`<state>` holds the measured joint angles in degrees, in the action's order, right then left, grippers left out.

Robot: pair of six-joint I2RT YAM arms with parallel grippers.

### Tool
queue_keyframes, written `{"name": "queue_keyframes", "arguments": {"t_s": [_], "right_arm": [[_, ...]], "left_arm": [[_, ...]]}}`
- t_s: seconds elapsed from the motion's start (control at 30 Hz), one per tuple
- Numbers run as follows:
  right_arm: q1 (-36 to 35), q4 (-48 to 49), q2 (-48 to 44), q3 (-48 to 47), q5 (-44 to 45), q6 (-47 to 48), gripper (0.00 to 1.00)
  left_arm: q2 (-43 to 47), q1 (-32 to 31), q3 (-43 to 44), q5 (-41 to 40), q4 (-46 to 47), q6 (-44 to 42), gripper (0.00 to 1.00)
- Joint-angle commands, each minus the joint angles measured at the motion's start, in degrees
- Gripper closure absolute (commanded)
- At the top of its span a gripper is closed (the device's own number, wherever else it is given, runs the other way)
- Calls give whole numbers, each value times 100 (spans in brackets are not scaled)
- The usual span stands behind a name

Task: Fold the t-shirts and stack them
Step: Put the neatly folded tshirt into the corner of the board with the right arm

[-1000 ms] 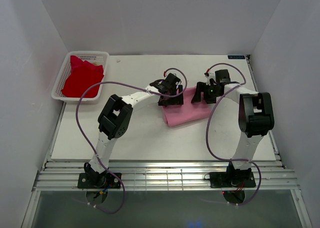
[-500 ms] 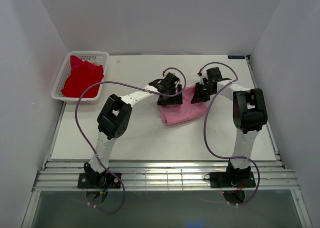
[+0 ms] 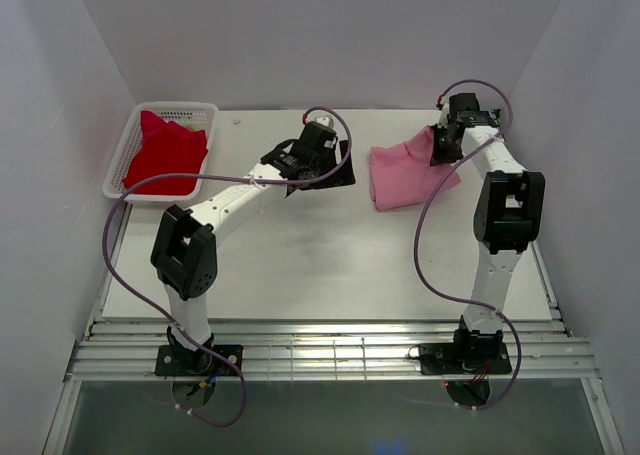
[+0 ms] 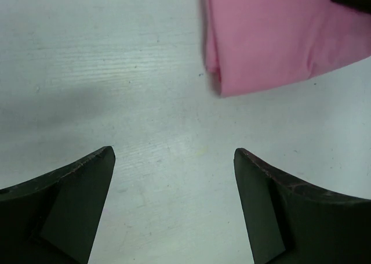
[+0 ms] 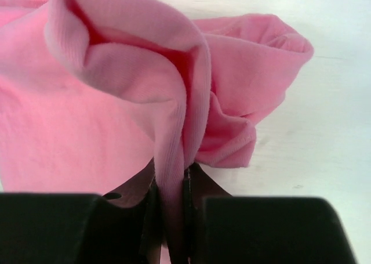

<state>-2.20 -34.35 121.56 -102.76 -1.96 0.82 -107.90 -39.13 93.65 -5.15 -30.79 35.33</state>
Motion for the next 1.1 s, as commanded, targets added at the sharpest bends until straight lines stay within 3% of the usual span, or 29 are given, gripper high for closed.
{"name": "queue_keyframes", "arguments": {"t_s": [0.0, 0.37, 0.53, 0.73, 0.8, 0.83, 0.87, 1.07], "right_arm": [[437, -406, 131, -367, 468, 366, 92], [1493, -696, 816, -1483, 442, 595, 92], [1696, -836, 1220, -2229, 407, 586, 92], [1758, -784, 1379, -2362, 380, 542, 91], [1758, -766, 1406, -2354, 424, 507, 73], [1758, -766, 1397, -2354, 520, 490, 46], [1758, -732, 1353, -2284, 547, 446, 39], [1749, -371, 581, -1844, 389, 402, 26]], "left_arm": [[426, -15, -503, -13, -50, 114, 6], [990, -6, -1418, -135, -199, 228, 6], [1060, -6, -1525, -180, -358, 281, 6], [1113, -6, -1569, -232, -490, 325, 6], [1165, -6, -1569, -267, -525, 343, 6], [1200, -6, -1569, -285, -525, 334, 6], [1227, -6, -1560, -355, -516, 351, 5], [1289, -6, -1051, -654, -437, 88, 3]]}}
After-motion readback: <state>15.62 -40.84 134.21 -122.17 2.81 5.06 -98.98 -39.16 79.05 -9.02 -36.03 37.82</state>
